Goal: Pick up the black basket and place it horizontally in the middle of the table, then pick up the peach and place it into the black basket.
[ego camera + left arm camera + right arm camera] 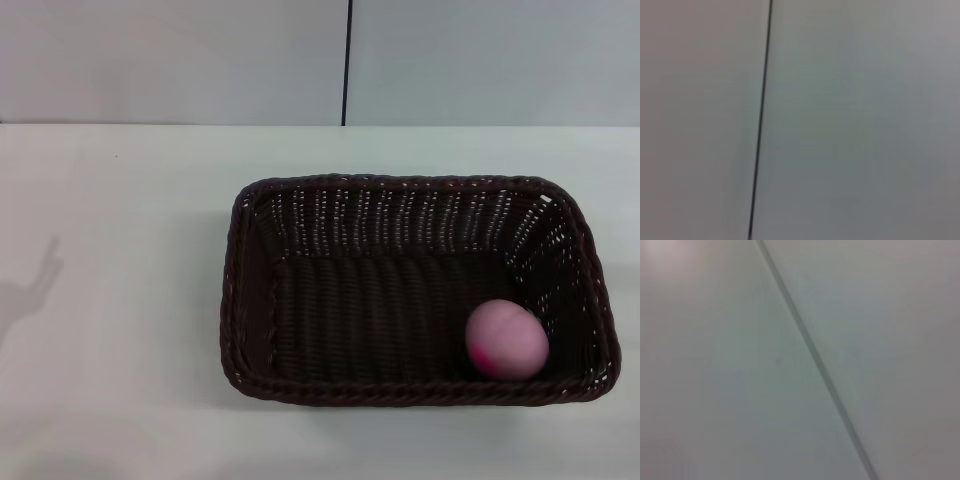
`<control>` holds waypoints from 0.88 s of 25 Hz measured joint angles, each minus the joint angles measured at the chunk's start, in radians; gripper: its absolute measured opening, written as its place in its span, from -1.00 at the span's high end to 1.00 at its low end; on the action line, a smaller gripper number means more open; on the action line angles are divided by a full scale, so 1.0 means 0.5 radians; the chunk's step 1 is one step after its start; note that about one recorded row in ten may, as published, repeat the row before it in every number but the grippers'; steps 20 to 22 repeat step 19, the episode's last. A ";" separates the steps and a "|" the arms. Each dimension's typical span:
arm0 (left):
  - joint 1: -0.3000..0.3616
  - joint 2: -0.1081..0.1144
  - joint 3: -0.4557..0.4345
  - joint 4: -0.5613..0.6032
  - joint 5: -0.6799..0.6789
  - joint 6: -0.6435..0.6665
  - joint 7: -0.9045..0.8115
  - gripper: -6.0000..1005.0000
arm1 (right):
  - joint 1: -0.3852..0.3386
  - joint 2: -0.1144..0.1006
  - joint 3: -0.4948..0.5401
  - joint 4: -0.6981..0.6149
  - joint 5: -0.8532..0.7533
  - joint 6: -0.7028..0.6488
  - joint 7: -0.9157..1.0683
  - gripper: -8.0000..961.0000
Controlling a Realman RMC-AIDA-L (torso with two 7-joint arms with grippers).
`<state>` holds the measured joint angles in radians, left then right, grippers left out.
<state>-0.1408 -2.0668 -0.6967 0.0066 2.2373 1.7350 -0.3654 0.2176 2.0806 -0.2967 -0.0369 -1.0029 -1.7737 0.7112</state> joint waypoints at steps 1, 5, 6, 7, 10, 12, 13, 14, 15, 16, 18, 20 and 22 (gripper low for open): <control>0.007 0.001 -0.008 -0.011 0.000 -0.044 0.004 -0.68 | 0.012 0.000 0.062 0.067 0.000 -0.011 -0.100 -0.51; 0.012 0.001 -0.026 -0.018 -0.001 -0.075 -0.021 -0.69 | 0.045 0.002 0.208 0.199 0.000 -0.015 -0.323 -0.51; 0.016 -0.001 -0.041 -0.038 -0.001 -0.084 -0.029 -0.69 | 0.057 0.001 0.220 0.202 0.000 -0.024 -0.334 -0.51; 0.016 -0.001 -0.041 -0.038 -0.001 -0.084 -0.029 -0.69 | 0.057 0.001 0.220 0.202 0.000 -0.024 -0.334 -0.51; 0.012 0.000 -0.048 -0.064 -0.001 -0.097 -0.018 -0.69 | 0.064 -0.003 0.215 0.195 -0.006 -0.027 -0.334 -0.51; 0.003 0.005 -0.049 -0.059 -0.001 -0.114 -0.014 -0.69 | 0.063 -0.002 0.220 0.201 -0.006 -0.010 -0.338 -0.51; -0.001 0.008 -0.049 -0.056 -0.001 -0.125 -0.018 -0.69 | 0.059 0.001 0.223 0.208 -0.006 -0.002 -0.339 -0.51; -0.001 0.011 -0.054 -0.060 -0.002 -0.131 -0.025 -0.69 | 0.055 0.003 0.224 0.214 -0.006 0.001 -0.340 -0.51; -0.002 0.012 -0.061 -0.062 -0.002 -0.133 -0.028 -0.69 | 0.049 0.004 0.225 0.219 -0.005 0.002 -0.340 -0.51; 0.000 0.009 -0.096 -0.069 -0.002 -0.133 -0.026 -0.69 | 0.042 0.005 0.225 0.226 -0.003 -0.002 -0.341 -0.51; -0.001 0.008 -0.115 -0.068 -0.002 -0.136 -0.025 -0.69 | 0.037 0.004 0.225 0.227 -0.003 -0.007 -0.340 -0.51; -0.003 0.008 -0.129 -0.068 -0.002 -0.142 -0.025 -0.69 | 0.031 0.002 0.226 0.225 -0.002 -0.012 -0.340 -0.51; -0.003 0.008 -0.129 -0.068 -0.002 -0.142 -0.025 -0.69 | 0.031 0.002 0.226 0.225 -0.002 -0.012 -0.340 -0.51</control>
